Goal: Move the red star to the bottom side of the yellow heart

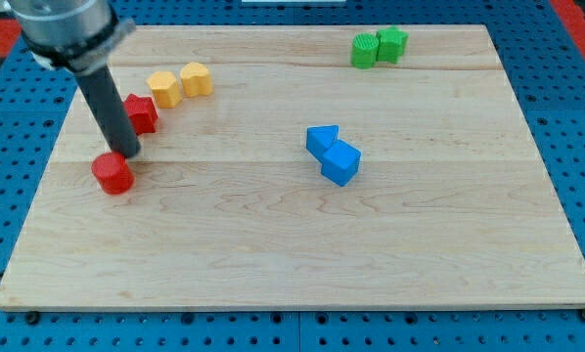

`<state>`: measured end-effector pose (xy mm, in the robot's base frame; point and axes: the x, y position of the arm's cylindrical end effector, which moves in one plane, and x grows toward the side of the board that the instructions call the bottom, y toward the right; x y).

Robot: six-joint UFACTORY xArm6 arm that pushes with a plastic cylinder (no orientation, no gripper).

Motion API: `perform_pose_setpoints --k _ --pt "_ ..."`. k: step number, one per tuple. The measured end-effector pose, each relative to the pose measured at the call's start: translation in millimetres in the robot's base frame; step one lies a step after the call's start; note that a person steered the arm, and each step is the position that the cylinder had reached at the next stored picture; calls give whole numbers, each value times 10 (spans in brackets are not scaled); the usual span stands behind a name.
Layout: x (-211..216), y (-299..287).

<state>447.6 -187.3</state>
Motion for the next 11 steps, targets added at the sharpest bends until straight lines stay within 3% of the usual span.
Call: perform_pose_setpoints --k 3,4,6,10,11 --pt "-767 -1083" --pt "-1081 -780" --pt "-724 -67" --pt "-695 937" --pt "-649 635"
